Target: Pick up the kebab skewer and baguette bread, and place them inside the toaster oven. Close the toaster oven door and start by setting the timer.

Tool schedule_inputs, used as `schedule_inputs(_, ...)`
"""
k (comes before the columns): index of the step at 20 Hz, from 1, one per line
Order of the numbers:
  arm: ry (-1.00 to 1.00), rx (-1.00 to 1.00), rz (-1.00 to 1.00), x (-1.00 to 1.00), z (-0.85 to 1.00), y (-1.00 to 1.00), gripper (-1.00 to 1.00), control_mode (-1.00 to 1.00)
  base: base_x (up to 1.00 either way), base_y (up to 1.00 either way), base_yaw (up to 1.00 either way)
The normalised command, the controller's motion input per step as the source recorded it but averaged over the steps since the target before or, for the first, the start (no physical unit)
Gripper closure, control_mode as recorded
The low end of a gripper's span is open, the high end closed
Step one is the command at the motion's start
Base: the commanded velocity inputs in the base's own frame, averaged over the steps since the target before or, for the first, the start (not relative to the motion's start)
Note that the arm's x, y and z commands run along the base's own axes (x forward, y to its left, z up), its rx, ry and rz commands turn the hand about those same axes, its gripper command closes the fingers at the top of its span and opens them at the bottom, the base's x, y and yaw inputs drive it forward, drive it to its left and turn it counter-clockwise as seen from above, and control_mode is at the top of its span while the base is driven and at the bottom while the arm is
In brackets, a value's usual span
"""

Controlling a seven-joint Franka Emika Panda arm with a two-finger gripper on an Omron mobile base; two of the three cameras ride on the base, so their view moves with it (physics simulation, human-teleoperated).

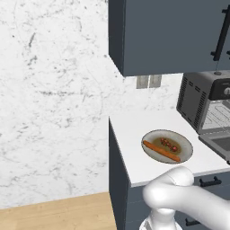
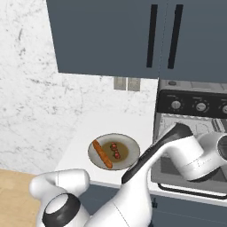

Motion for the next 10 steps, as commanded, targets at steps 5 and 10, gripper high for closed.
schedule_inputs(5,0.27,0.0,0.01,-0.3,0.41,0.99,-1.0,-1.0,0.0,0.0,0.0)
schedule_inputs(10,0.23,-0.07,0.04,-0.24,0.02,1.0,-1.0,-1.0,0.0,0.0,0.0)
